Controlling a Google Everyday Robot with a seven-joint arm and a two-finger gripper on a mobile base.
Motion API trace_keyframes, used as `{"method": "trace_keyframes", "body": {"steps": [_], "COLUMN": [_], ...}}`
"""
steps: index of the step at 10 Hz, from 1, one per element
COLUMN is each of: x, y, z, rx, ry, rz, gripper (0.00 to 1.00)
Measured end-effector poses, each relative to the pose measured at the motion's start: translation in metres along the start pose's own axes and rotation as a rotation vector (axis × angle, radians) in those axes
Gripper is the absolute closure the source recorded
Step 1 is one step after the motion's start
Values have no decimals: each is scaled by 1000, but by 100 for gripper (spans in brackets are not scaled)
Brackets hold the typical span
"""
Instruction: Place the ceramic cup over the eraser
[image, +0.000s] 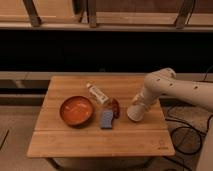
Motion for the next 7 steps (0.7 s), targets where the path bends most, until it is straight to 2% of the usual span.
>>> {"method": "trace_keyframes", "body": {"steps": [2,4,7], "x": [-2,-4,-5], "y": [11,20,32], "z": [8,10,3], "rx": [4,31,69], "ry": [24,36,32], "rz": [-12,-45,-83], "gripper": [100,100,100]}}
